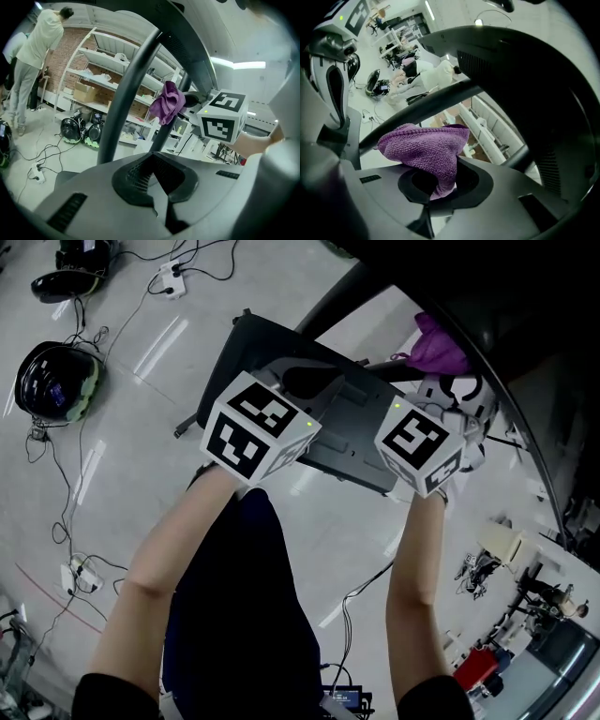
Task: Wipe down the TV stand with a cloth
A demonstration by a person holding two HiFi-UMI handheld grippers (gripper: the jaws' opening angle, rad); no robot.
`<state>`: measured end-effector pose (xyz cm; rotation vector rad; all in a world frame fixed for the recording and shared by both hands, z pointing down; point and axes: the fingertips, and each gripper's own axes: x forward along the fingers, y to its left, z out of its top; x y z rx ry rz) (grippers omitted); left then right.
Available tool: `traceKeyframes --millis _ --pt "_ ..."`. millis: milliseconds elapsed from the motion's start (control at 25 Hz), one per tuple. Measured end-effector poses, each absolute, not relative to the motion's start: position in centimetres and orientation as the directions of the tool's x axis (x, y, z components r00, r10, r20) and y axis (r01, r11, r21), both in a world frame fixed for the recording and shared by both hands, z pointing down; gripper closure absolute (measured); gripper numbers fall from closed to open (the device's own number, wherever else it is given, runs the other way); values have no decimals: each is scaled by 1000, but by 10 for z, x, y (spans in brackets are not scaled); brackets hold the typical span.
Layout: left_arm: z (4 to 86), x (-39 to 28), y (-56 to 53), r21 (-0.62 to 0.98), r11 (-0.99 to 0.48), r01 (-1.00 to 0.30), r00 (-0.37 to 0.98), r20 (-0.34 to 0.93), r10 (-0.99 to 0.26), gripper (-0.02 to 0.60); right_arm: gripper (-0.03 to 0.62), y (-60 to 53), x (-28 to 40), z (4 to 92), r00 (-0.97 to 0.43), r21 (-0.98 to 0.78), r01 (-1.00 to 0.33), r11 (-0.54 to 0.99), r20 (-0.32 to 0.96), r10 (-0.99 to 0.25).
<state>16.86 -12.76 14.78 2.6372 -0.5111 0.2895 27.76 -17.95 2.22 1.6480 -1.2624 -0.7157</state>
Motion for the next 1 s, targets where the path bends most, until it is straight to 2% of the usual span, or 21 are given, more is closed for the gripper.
traceKeyframes --millis 280,600,1000 --pt "138 179 -120 379 -847 -373 922 256 -292 575 519 -168 291 -1 352 940 -317 -126 -6 -936" --pt "145 182 -117 395 -838 -377 920 268 -287 575 519 -170 312 2 405 970 -220 -108 -9 -914" --pt "153 183 -120 404 -830 -385 916 274 -292 575 519 -178 315 39 397 953 -298 -55 72 -915"
